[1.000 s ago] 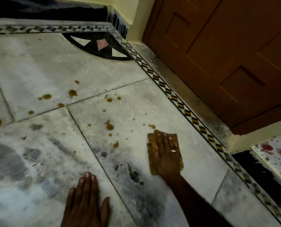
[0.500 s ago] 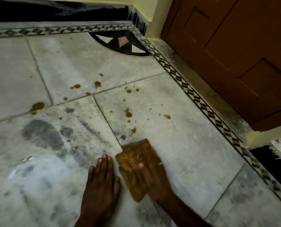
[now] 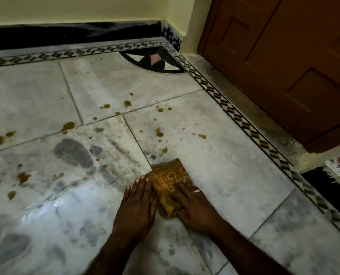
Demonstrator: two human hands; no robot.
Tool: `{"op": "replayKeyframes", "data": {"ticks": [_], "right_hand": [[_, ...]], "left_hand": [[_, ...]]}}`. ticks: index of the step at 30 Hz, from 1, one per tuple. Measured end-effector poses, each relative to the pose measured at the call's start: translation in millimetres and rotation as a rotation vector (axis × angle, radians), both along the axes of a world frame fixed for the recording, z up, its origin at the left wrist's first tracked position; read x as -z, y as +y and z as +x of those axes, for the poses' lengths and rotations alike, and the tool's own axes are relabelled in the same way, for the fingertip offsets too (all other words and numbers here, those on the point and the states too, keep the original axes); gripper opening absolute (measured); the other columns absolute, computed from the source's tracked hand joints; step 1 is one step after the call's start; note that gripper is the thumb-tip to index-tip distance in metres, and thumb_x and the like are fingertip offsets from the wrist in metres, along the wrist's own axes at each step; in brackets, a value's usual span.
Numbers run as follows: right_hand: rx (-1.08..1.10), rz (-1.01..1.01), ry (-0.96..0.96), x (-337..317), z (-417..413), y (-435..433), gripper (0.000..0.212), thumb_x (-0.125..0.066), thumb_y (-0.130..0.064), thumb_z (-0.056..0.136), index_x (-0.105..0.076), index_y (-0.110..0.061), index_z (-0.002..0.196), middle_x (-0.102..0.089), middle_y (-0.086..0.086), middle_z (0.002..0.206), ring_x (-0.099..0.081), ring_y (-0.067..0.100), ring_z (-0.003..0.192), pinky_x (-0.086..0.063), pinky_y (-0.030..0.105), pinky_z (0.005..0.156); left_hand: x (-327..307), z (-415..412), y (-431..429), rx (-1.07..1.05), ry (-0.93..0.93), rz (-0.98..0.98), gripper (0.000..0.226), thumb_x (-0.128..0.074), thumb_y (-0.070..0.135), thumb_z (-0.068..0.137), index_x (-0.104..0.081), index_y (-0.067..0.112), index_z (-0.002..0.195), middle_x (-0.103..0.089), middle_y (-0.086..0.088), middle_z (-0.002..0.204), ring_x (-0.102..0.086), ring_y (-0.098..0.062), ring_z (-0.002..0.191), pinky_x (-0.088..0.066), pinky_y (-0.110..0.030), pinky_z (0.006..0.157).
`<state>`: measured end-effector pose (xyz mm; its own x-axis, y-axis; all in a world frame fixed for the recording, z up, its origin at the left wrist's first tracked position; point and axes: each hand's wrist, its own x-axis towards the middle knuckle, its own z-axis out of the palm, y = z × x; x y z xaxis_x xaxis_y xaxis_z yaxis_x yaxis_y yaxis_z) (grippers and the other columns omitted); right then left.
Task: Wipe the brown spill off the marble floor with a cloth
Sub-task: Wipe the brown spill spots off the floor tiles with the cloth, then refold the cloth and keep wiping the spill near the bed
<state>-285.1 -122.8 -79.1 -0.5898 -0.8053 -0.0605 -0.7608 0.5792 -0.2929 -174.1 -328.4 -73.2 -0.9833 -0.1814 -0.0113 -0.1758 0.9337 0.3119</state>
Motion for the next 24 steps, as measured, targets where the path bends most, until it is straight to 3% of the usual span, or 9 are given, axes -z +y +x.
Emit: {"op": "replayKeyframes", "data": {"ticks": [5,7,9,11,14,17,20,24], "right_hand": [[0.005,-0.140,0.058,-12,-6,-9,0.030,-0.065,-0.031,0.082,-0.076,-0.021,0.108,-0.073,0.009,0.122,-0.071,0.032,0.106,-0.056,0.036,0.092],[0.145,-0.227,-0.152,-24,-8,-12,0.025,-0.070,-0.022,0.083,-0.078,-0.016,0.106,-0.076,0.007,0.113,-0.070,0.027,0.103,-0.053,0.030,0.090],[0.304,-0.274,-0.414,-36,-13,-12,0.022,-0.073,-0.020,0.088,-0.078,-0.016,0.109,-0.077,0.002,0.110,-0.070,0.018,0.102,-0.051,0.028,0.091],[0.374,-0.296,-0.570,-44,-18,-10,0.020,-0.080,-0.020,0.085,-0.081,-0.021,0.105,-0.079,-0.003,0.103,-0.071,0.008,0.096,-0.054,0.025,0.088],[0.445,-0.366,-0.738,-51,-24,-10,0.017,-0.085,-0.014,0.079,-0.083,-0.022,0.094,-0.080,-0.005,0.092,-0.074,0.005,0.088,-0.055,0.021,0.082],[0.562,-0.521,-0.891,-62,-26,-13,0.017,-0.081,-0.007,0.082,-0.081,-0.010,0.099,-0.080,0.003,0.092,-0.074,0.010,0.087,-0.056,0.022,0.081],[0.629,-0.615,-1.018,-78,-25,-17,0.008,-0.073,-0.008,0.091,-0.078,-0.011,0.094,-0.078,-0.001,0.084,-0.072,0.010,0.079,-0.054,0.020,0.073],[0.674,-0.651,-1.194,-98,-21,-25,0.015,-0.059,-0.016,0.102,-0.069,-0.009,0.093,-0.071,0.008,0.085,-0.068,0.019,0.077,-0.057,0.030,0.071]], "left_hand": [[-15,-6,7,0.037,-0.035,0.009,0.066,-0.037,0.039,0.092,-0.051,-0.001,0.142,-0.051,-0.020,0.148,-0.052,-0.035,0.136,-0.034,-0.046,0.112],[-25,-7,11,0.030,-0.045,0.051,0.073,-0.028,0.044,0.092,-0.042,0.000,0.149,-0.041,-0.018,0.156,-0.042,-0.033,0.144,-0.024,-0.044,0.114],[-32,-8,14,-0.010,-0.052,0.170,0.087,-0.007,0.055,0.086,-0.021,0.006,0.158,-0.018,-0.010,0.166,-0.016,-0.025,0.155,-0.006,-0.033,0.119],[-36,-8,15,-0.062,-0.090,0.299,0.097,0.002,0.062,0.079,-0.013,0.010,0.159,-0.009,-0.007,0.169,-0.006,-0.020,0.156,0.001,-0.024,0.117],[-48,-5,18,-0.136,-0.101,0.502,0.086,-0.016,0.064,0.090,-0.022,0.011,0.158,-0.024,-0.008,0.166,-0.021,-0.021,0.153,-0.012,-0.014,0.112],[-57,-5,20,-0.265,-0.177,0.725,0.056,-0.045,0.039,0.105,-0.032,0.018,0.155,-0.039,-0.005,0.159,-0.040,-0.023,0.144,-0.031,-0.020,0.105],[-63,-4,24,-0.362,-0.249,0.915,0.062,-0.057,0.032,0.100,-0.032,0.023,0.156,-0.038,-0.005,0.160,-0.041,-0.022,0.144,-0.035,-0.032,0.112],[-72,-1,29,-0.406,-0.248,1.079,0.071,-0.066,0.026,0.094,-0.032,0.030,0.156,-0.035,-0.003,0.161,-0.037,-0.023,0.146,-0.038,-0.033,0.108]]}}
